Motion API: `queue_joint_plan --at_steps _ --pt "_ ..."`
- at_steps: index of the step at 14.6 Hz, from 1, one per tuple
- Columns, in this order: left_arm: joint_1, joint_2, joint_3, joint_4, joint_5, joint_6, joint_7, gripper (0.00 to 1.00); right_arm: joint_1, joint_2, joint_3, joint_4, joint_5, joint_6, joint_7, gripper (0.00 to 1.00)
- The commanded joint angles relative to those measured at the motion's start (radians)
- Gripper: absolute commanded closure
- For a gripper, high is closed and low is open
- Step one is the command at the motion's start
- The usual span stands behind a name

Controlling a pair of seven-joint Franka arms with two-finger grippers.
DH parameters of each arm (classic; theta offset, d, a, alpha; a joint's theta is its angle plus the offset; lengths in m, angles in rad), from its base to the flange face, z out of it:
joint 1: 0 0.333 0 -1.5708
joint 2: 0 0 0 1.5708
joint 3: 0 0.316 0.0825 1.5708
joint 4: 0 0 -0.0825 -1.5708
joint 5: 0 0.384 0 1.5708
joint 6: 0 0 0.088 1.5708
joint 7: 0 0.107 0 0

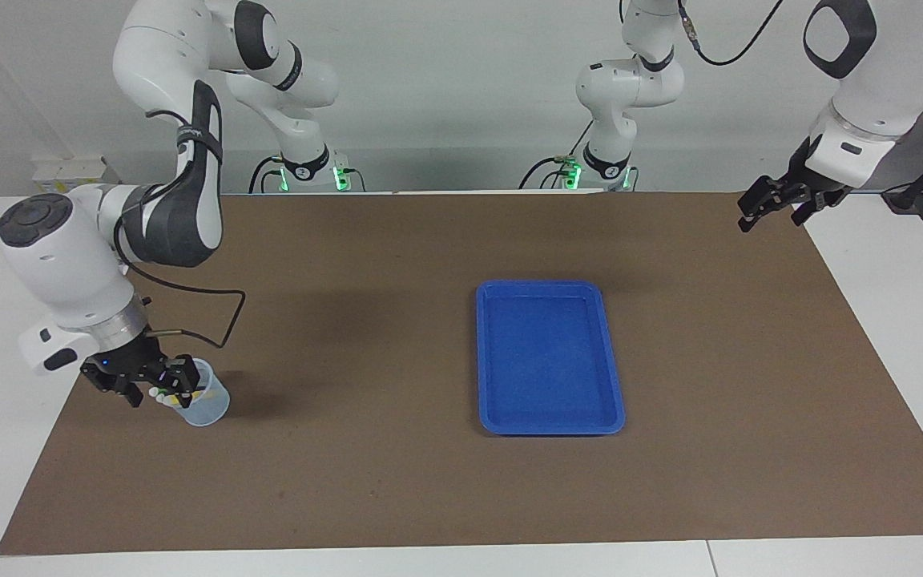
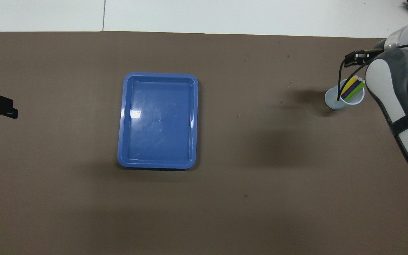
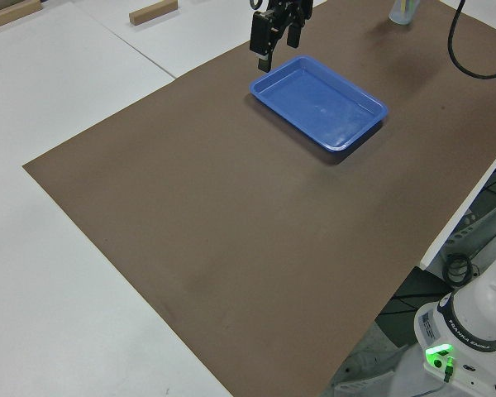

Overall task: Right arm passes pens to left for tray arrangement
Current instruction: 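Reach the right gripper into the white cup and grasp the yellow pen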

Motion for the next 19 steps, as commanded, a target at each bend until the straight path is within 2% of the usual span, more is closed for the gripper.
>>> queue_joint_plan --at_steps 1,4,10,15,19 --pt "0.005 -0.029 -0.001 -0.033 -0.003 0.008 -0.004 0.00 -0.021 0.020 0.011 -0.020 0.048 0.059 -0.051 0.25" --pt "0.005 -0.032 -0.001 -0.037 -0.003 0.006 -0.005 0.00 -0.019 0.017 0.011 -0.050 0.074 0.062 -0.051 0.30" --pt "0.005 -0.032 0.000 -0.039 -0.003 0.009 -0.005 0.00 -0.025 -0.001 0.011 -0.099 0.074 0.054 -0.063 0.30" --pt "0.005 -0.035 0.002 -0.048 -0.003 0.020 -0.005 0.00 -0.025 -0.018 0.011 -0.102 0.074 0.015 -0.060 0.30" --pt "0.007 -0.038 0.002 -0.051 -0.003 0.025 -0.005 0.00 -0.025 -0.026 0.011 -0.102 0.076 -0.021 -0.058 0.37"
